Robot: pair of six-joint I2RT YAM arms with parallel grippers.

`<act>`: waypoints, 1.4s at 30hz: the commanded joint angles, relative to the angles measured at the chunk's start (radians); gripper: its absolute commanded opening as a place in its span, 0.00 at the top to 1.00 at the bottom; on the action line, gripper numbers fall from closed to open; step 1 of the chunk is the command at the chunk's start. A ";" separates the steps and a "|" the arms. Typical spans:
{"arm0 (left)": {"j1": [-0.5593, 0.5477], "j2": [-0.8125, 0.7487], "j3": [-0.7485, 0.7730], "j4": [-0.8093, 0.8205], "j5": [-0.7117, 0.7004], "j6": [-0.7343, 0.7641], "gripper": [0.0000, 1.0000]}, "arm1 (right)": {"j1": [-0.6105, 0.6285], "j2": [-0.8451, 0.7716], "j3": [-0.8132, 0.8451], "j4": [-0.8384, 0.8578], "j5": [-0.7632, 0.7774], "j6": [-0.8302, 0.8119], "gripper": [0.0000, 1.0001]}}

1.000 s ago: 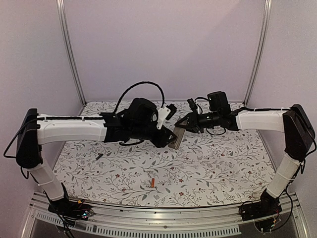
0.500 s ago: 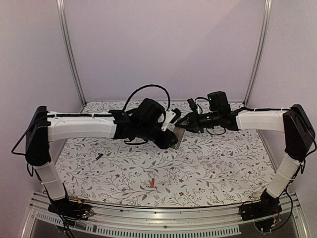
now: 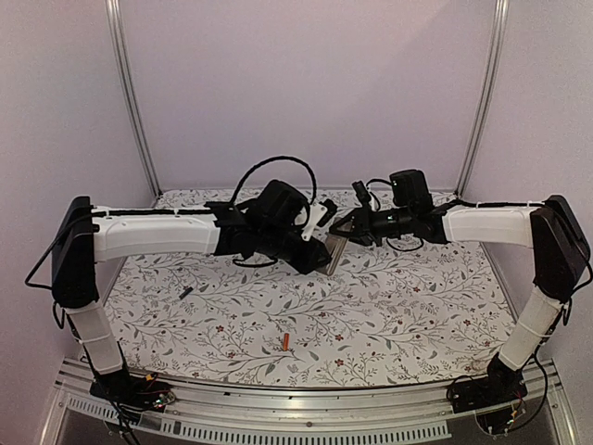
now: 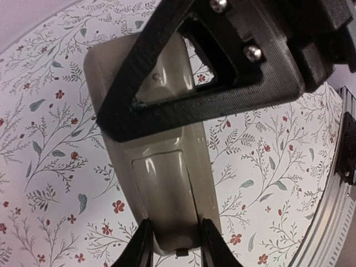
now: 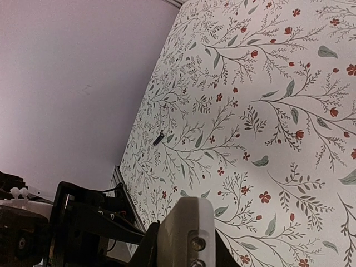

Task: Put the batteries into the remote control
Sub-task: Remove the battery cover from the remote control, then place the battery cover at the center of the board.

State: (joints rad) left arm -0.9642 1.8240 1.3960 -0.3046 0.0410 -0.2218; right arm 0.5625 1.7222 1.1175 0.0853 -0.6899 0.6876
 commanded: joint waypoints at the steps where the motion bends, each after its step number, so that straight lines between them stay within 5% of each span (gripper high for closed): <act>1: 0.021 -0.010 -0.004 -0.043 0.009 0.029 0.83 | -0.008 -0.039 -0.002 0.021 -0.029 -0.009 1.00; 13: 0.056 -0.086 -0.134 0.000 0.010 -0.020 0.85 | -0.083 -0.020 -0.065 -0.029 0.042 -0.060 1.00; 26: 0.115 0.021 -0.211 -0.228 -0.175 -0.113 0.83 | -0.109 -0.072 -0.132 -0.011 -0.040 -0.113 1.00; 42: 0.136 0.109 -0.224 -0.291 -0.153 -0.159 0.79 | -0.108 -0.153 -0.218 0.086 -0.124 -0.172 1.00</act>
State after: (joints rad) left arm -0.8410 1.9030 1.1824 -0.5591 -0.1173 -0.3641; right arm 0.4568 1.6165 0.9146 0.1230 -0.7815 0.5518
